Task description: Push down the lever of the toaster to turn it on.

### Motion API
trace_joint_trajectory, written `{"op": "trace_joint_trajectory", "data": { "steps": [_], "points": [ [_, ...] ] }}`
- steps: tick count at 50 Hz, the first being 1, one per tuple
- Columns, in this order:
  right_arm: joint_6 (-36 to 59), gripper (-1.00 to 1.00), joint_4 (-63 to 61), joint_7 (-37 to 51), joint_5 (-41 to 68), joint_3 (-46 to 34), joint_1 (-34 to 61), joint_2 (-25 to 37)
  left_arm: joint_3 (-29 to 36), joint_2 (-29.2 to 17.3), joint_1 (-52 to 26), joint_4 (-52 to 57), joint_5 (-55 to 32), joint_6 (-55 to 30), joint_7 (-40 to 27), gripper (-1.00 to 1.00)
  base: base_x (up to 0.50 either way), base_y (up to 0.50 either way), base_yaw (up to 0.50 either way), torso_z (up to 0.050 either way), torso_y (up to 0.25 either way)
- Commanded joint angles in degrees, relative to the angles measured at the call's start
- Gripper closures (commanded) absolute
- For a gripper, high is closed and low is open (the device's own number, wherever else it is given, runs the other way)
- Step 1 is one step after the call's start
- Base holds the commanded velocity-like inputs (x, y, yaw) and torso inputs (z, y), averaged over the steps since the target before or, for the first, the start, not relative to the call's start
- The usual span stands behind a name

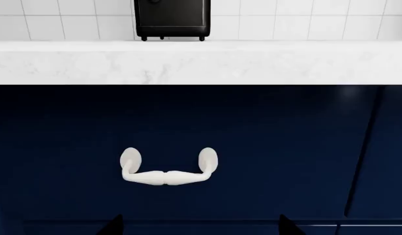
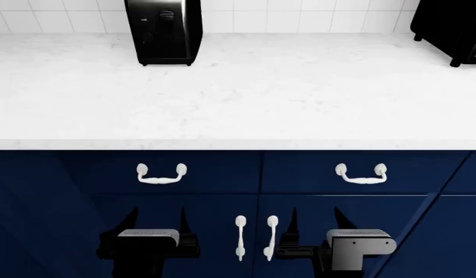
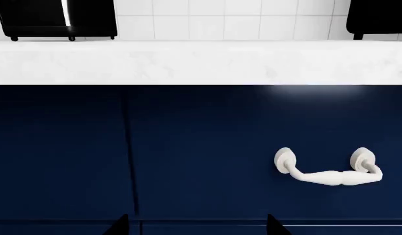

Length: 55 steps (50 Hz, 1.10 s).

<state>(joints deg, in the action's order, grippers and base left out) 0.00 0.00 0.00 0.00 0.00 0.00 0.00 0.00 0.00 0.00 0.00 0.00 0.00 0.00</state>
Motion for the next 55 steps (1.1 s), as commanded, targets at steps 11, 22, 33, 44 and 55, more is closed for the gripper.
{"op": "trace_joint_trajectory", "data": {
  "steps": [11, 22, 33, 44, 55],
  "points": [
    [-1.4, -1.00, 0.5, 3.9, 1.0, -3.6, 0.1, 2.6, 3.2, -2.6, -0.1, -0.7, -1.6, 0.7, -3.5, -1.00, 0.00, 0.23, 0.00, 0.000, 0.000],
    [-1.6, -1.00, 0.3, 5.5, 1.0, -5.2, 0.0, 3.8, 4.7, -3.7, -0.1, -1.1, -2.2, 1.4, -4.7, -1.00, 0.00, 0.50, 0.00, 0.000, 0.000],
    [-1.4, -1.00, -0.2, 6.5, 1.4, -6.1, -0.1, 4.5, 5.9, -4.5, 0.0, -1.1, -2.8, 1.6, -5.6, -1.00, 0.00, 0.50, 0.00, 0.000, 0.000],
    [-1.4, -1.00, -0.3, 7.4, 1.9, -6.9, 0.1, 5.2, 6.9, -5.2, 0.1, -1.2, -3.2, 2.0, -6.4, -1.00, 0.00, 0.50, 0.00, 0.000, 0.000],
    [-1.1, -1.00, -0.7, 8.0, 2.9, -7.7, 0.1, 5.9, 7.9, -5.9, 0.8, 0.0, -3.5, 1.6, -7.5, -1.00, 0.00, 0.50, 0.00, 0.000, 0.000]
  ]
}}
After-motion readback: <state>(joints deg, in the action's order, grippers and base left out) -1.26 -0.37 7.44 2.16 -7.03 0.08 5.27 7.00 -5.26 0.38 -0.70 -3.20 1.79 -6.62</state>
